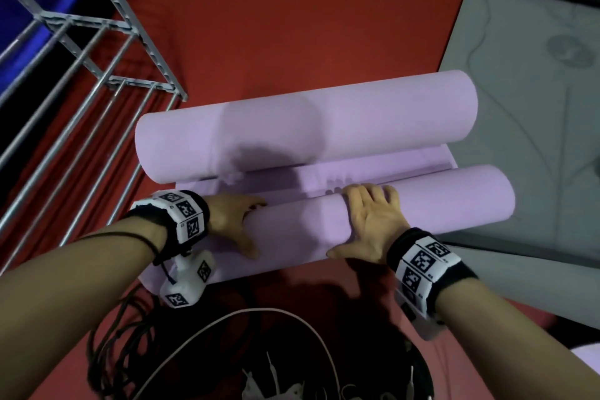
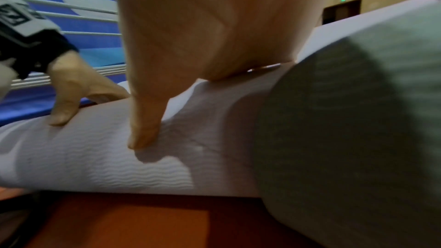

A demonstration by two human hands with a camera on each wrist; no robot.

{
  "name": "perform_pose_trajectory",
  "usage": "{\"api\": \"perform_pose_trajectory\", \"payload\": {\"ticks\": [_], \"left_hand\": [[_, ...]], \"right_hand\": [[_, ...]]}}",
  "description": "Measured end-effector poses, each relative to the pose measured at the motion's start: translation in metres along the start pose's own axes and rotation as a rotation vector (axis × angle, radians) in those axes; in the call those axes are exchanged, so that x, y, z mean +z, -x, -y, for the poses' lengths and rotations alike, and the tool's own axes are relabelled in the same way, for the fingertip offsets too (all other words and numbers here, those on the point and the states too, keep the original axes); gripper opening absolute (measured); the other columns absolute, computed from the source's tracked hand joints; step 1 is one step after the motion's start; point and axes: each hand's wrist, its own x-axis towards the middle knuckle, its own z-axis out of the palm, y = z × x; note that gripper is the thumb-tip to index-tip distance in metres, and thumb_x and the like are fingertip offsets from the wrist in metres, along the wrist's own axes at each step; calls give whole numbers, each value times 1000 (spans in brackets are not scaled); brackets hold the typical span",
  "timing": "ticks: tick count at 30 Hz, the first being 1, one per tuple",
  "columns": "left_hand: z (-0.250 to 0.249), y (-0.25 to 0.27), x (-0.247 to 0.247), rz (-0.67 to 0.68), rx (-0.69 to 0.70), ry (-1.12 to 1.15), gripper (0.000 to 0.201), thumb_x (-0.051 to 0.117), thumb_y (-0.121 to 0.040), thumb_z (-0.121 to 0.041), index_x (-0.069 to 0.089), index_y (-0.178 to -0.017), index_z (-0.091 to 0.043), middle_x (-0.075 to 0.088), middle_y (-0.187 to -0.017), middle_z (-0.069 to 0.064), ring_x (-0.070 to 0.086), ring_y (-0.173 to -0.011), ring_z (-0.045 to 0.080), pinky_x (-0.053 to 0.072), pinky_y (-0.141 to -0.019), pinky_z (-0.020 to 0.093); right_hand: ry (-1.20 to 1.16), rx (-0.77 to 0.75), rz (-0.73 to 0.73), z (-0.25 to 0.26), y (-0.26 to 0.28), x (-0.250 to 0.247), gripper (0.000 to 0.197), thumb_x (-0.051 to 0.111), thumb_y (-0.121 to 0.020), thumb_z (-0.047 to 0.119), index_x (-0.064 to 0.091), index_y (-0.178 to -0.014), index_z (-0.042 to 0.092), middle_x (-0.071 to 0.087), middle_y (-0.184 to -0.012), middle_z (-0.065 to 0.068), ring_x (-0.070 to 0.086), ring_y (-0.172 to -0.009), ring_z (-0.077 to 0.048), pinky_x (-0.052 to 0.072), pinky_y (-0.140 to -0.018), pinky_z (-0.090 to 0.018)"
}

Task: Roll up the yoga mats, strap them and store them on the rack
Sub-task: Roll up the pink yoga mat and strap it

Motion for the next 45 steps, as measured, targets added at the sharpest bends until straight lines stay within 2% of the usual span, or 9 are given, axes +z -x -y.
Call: {"api": "perform_pose_trajectory", "payload": {"ticks": [3,7,10,15,17,22,25,31,45], "left_hand": [[5,11,-5,-150,9,-79,134,71,-35,-81,27,-148,-23,36,-151,-4,41,-133,16,32,-109,26],[-21,11,9,-239,133,-394,117,51,-56,-81,25,-148,-15,36,-147,7,42,-129,27,34,-107,35],[-39,-3,32,-199,34,-485,134,63,-56,-83,6,-151,-8,25,-152,12,34,-132,33,34,-107,46],[-34,-21,28,-223,-27,-398,133,78,-54,-68,6,-151,-10,25,-152,11,31,-136,33,33,-108,49],[-29,-24,22,-204,-27,-324,135,81,-53,-64,4,-152,-15,24,-153,9,29,-139,31,31,-111,49],[-26,-28,11,-210,-15,-177,127,87,-52,-50,13,-151,-23,29,-152,5,32,-138,25,30,-111,42],[-25,-25,12,-245,2,-159,123,86,-55,-49,14,-152,-24,29,-153,4,33,-138,24,30,-112,41],[-14,-3,21,-414,-10,-455,125,63,-63,-76,-4,-153,-22,18,-157,4,29,-139,28,29,-111,44],[-11,-2,15,-209,-20,-394,128,65,-44,-81,10,-147,-30,42,-148,2,49,-128,25,43,-103,39]], "right_hand": [[-82,0,17,-5,-12,-6,117,50,-46,88,31,-139,20,43,-141,0,33,-132,-25,14,-113,-47],[-74,-30,49,-8,-19,-11,113,58,-55,86,33,-142,19,41,-145,-2,32,-135,-25,13,-113,-49],[-28,-36,79,-8,-22,-14,127,33,-44,93,30,-146,18,32,-151,-4,26,-140,-26,12,-115,-50],[124,-3,34,-4,-23,-20,128,10,-44,89,21,-153,23,25,-152,-6,22,-138,-29,18,-111,-50],[165,-24,8,1,-20,-16,126,18,-47,87,18,-153,18,29,-150,-8,28,-135,-31,21,-109,-52],[172,-51,-58,-1,-24,1,124,73,-54,68,26,-151,6,34,-152,-17,30,-139,-38,17,-113,-58],[130,-28,-52,-3,-29,-4,121,74,-56,69,24,-150,12,33,-151,-10,29,-138,-31,15,-114,-52],[42,-22,18,-7,-40,-22,119,80,-51,68,28,-147,22,39,-148,-2,32,-137,-25,18,-114,-43],[48,-23,202,-3,-42,-44,106,81,-50,65,38,-141,31,52,-135,1,44,-125,-25,29,-106,-41]]}}
